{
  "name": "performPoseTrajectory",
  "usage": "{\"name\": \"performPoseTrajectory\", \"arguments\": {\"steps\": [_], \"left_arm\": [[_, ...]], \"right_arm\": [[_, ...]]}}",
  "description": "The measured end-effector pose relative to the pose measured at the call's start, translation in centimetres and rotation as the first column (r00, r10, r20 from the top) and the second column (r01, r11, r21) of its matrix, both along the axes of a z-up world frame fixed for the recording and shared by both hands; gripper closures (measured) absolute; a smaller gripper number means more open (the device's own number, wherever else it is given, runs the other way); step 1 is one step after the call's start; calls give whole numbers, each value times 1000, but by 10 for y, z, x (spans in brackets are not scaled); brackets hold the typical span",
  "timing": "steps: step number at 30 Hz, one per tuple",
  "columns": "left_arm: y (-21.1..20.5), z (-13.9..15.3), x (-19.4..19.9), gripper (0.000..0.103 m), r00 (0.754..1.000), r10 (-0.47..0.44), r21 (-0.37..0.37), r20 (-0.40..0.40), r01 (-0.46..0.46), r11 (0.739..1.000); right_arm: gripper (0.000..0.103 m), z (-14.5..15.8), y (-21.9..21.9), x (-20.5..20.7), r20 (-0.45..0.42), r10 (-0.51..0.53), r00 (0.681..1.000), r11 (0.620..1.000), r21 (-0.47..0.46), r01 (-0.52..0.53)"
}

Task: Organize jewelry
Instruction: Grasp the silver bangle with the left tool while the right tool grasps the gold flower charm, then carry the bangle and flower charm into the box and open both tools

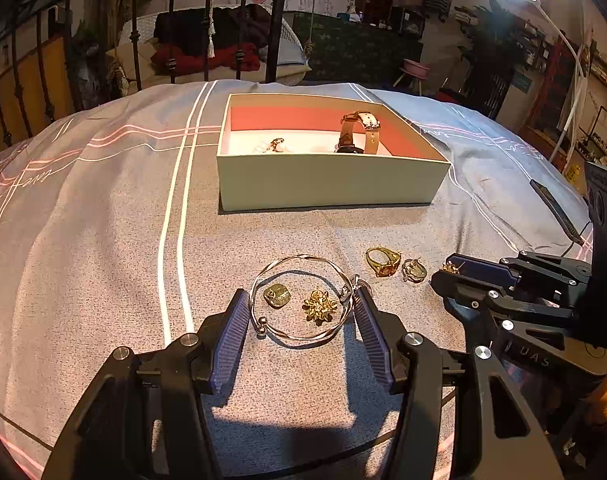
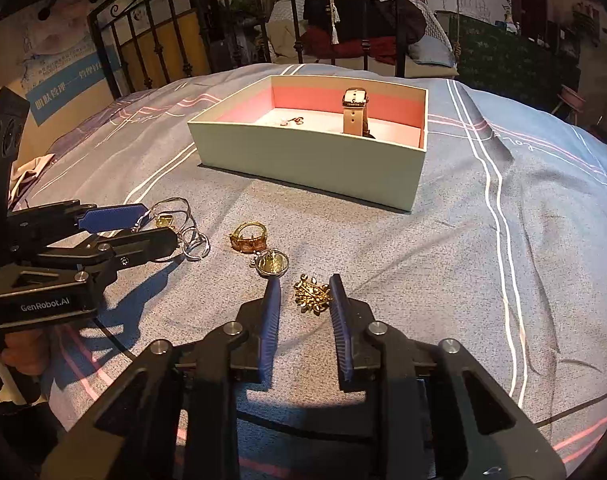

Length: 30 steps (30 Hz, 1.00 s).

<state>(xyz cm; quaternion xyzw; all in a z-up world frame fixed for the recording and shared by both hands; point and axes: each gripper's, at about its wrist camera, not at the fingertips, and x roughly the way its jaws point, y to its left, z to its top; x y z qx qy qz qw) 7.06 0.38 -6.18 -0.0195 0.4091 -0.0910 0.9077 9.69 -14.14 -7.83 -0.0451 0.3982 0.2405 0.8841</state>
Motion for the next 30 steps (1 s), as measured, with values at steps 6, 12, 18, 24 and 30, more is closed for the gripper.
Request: {"name": "performPoseTrajectory", "arguments": {"steps": [6,12,18,24,30], "left_arm": [[0,1,-1,50,1000,2,6,4,-2,1000],[-1,3,-1,50,1000,2,10,6,-2,1000],[-3,7,-2,50,1000,2,14,19,-2,1000],[-4,26,5,50,998,-4,18,68,3,1000],[-4,53,32,50,992,4,18,126,-6,1000]], "right_arm": [[84,1,-1,-2,14,-2,1000,1000,1,2],[85,2,-3,-4,25,-2,1000,1000,16,2],[85,4,-3,-7,39,1,999,1000,18,-2],[85,23,-3,-3,74,0,997,998,66,-5],[85,56,4,22,149,9,989,997,80,-21]]}}
